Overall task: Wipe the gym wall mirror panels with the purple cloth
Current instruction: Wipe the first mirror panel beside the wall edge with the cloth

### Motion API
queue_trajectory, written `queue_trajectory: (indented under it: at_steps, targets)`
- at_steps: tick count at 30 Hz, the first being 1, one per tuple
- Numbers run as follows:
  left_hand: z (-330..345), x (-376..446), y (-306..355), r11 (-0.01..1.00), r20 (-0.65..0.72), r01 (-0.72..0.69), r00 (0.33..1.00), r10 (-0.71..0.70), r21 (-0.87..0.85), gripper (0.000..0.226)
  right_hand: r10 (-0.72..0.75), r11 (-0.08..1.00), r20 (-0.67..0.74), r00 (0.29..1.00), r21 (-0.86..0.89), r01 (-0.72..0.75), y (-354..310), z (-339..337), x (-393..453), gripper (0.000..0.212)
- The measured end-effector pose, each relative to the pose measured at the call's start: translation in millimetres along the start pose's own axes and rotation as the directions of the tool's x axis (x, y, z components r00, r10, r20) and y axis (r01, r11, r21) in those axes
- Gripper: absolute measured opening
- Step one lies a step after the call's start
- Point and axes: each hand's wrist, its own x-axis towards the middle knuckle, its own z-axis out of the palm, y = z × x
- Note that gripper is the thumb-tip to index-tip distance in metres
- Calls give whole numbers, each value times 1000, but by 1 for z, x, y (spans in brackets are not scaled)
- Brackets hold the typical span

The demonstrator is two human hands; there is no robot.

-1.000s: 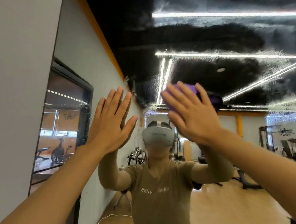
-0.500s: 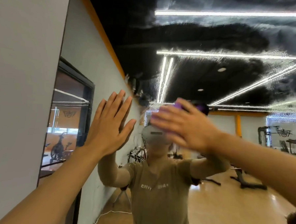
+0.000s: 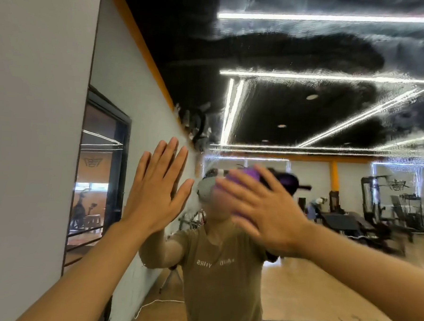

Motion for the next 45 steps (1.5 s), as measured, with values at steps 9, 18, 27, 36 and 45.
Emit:
queue_trajectory:
  at_steps: [9, 18, 27, 36, 45]
  targets:
    - [-3, -13, -16, 999, 63, -35, 997, 33, 19, 69, -466, 884, 127, 875, 22, 467, -7, 3, -9, 54]
    - [-2, -17, -21, 998, 58, -53, 997, 51, 22, 70, 448, 885, 13, 894, 136, -446, 99, -37, 125, 59]
    - [3, -18, -22, 998, 35, -60, 998, 60, -4, 69, 23, 1000, 58, 998, 15, -24, 30, -16, 61, 54]
    - [5, -19, -24, 996, 2, -78, 997, 78, -44, 70, -434, 891, 201, 878, -47, 451, -37, 2, -18, 56]
    - [3, -21, -28, 997, 49, -75, 996, 75, -19, 72, 71, 997, 6, 997, 34, -71, 70, -28, 123, 54]
